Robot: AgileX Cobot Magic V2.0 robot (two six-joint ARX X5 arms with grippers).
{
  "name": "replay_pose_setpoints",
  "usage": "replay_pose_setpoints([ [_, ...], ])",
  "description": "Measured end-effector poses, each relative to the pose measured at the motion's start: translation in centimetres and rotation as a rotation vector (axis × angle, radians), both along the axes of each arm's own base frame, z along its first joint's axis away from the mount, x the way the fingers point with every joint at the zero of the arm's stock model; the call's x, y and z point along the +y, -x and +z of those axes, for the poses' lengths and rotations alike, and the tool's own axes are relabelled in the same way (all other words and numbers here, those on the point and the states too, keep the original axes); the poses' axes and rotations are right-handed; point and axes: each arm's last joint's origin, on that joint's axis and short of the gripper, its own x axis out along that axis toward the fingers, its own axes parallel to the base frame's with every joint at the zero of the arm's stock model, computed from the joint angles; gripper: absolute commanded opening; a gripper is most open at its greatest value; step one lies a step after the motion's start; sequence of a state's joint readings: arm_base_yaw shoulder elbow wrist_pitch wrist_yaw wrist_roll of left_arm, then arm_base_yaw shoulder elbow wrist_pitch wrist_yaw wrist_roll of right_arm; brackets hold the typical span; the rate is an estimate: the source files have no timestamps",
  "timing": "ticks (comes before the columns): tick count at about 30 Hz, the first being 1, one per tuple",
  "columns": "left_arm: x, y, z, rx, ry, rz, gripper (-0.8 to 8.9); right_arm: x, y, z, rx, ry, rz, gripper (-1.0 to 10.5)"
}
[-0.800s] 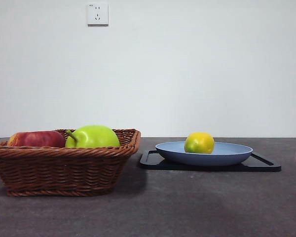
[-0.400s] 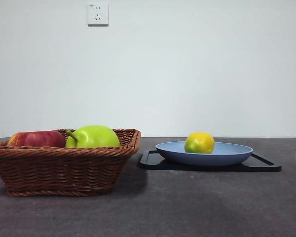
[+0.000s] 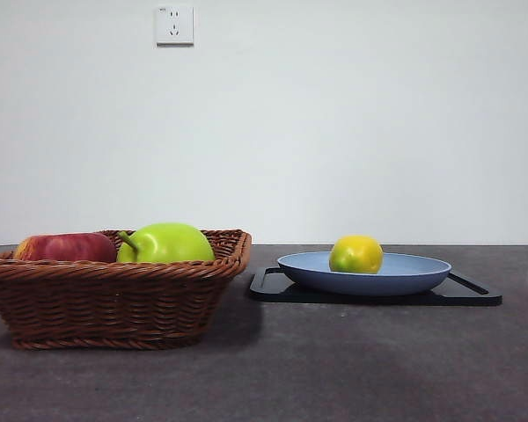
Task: Take the lemon from the basket,put the lemon in the plate,hand out the plate
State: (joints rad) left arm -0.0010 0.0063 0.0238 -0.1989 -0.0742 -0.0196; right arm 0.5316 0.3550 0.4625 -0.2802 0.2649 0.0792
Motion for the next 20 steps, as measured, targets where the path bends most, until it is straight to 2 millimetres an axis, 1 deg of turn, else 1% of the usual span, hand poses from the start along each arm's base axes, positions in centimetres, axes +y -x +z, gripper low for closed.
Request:
replay_pose_setpoints([
  [17, 0.0, 0.0, 0.0, 0.0, 0.0, 0.0, 0.09, 0.0, 0.0, 0.0, 0.0, 0.0, 0.0, 0.0],
  [20, 0.0, 0.0, 0.0, 0.0, 0.0, 0.0, 0.09, 0.0, 0.0, -0.02, -0.009, 0.04, 0.006, 0.0],
])
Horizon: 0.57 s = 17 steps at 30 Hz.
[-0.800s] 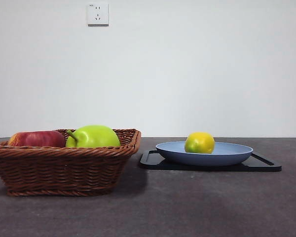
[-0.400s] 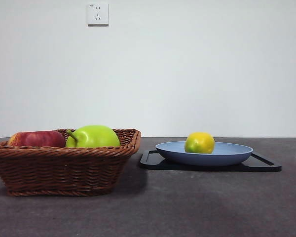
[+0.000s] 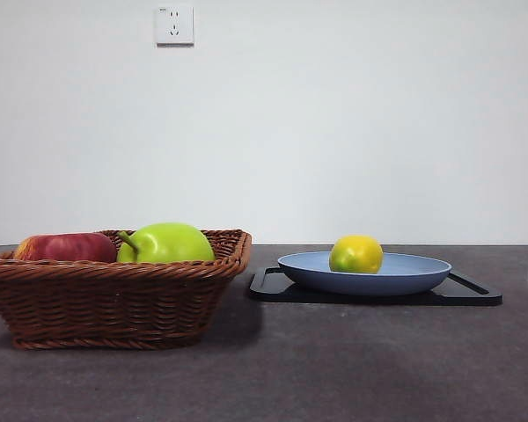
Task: Take the lemon from the basket,put the lemon in the plate,hand out the plate
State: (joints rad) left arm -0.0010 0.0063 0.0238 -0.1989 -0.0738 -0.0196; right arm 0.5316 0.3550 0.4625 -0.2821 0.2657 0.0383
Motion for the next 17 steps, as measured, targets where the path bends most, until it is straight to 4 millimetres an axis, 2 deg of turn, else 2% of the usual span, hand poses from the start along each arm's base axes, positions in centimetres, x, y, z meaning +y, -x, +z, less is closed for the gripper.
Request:
replay_pose_setpoints([
  [4, 0.0, 0.0, 0.0, 0.0, 0.0, 0.0, 0.09, -0.2, 0.0, -0.2, -0.022, 0.084, 0.0, 0.0],
  [6, 0.0, 0.0, 0.0, 0.0, 0.0, 0.0, 0.09, -0.8, 0.1, -1.0, -0.029, 0.106, -0.036, 0.0],
  [17, 0.0, 0.0, 0.0, 0.0, 0.0, 0.0, 0.09, -4.2, -0.8, -8.4, 0.024, -0.012, -0.148, 0.0],
])
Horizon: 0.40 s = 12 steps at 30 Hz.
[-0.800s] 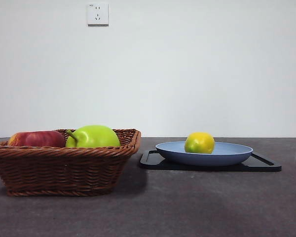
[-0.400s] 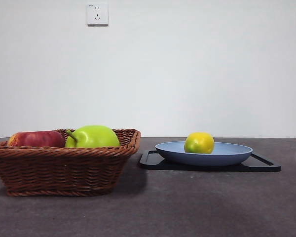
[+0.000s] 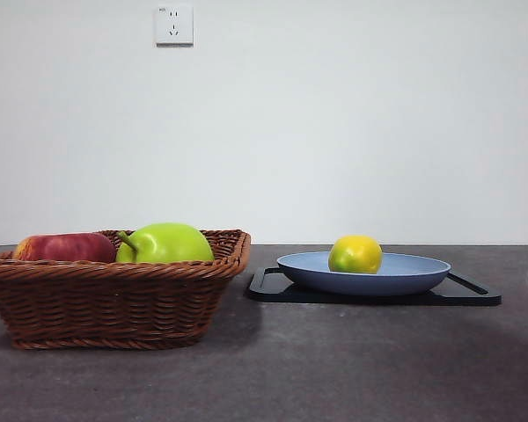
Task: Take the lemon from the basket,put the lemon in the plate,hand out the plate
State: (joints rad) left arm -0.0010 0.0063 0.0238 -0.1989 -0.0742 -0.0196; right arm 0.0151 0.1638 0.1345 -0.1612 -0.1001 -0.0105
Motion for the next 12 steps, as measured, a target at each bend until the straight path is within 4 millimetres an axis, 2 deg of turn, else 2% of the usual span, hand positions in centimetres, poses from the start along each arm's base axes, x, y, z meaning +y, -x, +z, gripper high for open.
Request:
replay_pose_setpoints([
  [12, 0.0, 0.0, 0.0, 0.0, 0.0, 0.0, 0.09, -0.3, 0.3, -2.8, -0.001, -0.038, -0.03, 0.0],
])
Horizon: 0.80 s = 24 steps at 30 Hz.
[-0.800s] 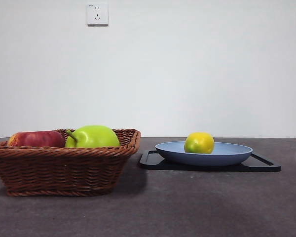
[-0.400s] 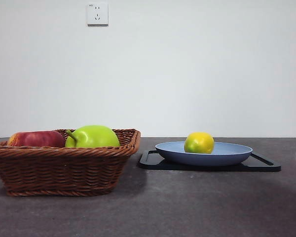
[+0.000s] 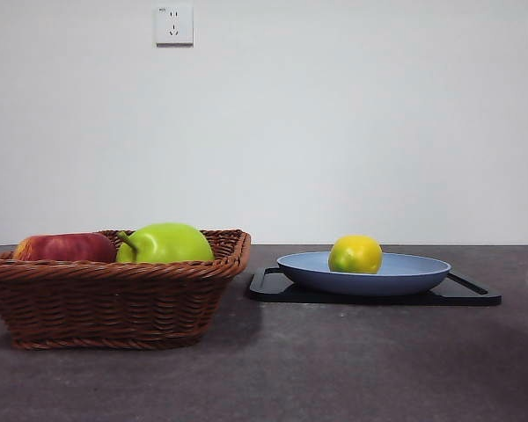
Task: Take the lemon from the basket,put the lemon in the plate,hand out the plate
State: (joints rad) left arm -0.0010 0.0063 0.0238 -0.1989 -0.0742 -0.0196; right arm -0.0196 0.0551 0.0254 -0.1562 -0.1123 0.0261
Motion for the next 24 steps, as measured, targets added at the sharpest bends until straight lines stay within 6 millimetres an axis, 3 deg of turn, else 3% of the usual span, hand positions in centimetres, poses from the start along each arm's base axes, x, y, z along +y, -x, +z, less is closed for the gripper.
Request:
replay_pose_setpoints([
  [24, 0.0, 0.0, 0.0, 0.0, 0.0, 0.0, 0.09, -0.03, 0.1, -0.2, 0.002, -0.079, -0.027, 0.0],
])
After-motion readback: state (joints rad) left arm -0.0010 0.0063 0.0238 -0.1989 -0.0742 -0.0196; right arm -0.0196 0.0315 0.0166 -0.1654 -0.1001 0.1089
